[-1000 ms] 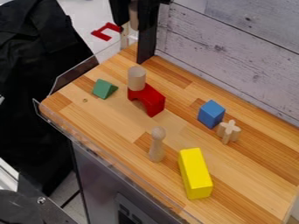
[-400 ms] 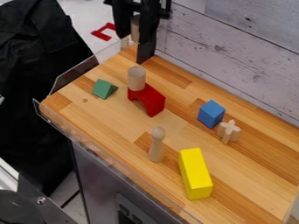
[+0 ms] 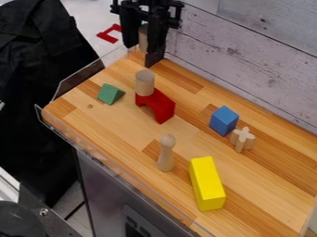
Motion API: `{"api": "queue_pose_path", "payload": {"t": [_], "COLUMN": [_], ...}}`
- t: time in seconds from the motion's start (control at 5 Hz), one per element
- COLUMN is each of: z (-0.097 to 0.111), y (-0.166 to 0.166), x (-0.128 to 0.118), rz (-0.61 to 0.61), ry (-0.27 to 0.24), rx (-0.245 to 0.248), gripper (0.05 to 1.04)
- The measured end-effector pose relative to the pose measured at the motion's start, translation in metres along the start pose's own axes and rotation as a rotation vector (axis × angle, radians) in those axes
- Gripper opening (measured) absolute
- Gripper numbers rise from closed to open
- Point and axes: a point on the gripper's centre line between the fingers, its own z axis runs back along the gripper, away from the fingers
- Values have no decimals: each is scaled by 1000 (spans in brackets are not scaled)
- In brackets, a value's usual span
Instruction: Put the cylinder on top of another cylinder
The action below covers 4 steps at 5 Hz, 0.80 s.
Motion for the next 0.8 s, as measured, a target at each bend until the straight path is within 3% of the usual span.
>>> {"api": "queue_pose_path", "payload": {"t": [0.6,0.8], "z": [-27,-27], "y": [5,5], "x": [9,11], "rz": [18,16], "ry": [53,53], "rx": [-24,-24], "gripper": [530,530]}}
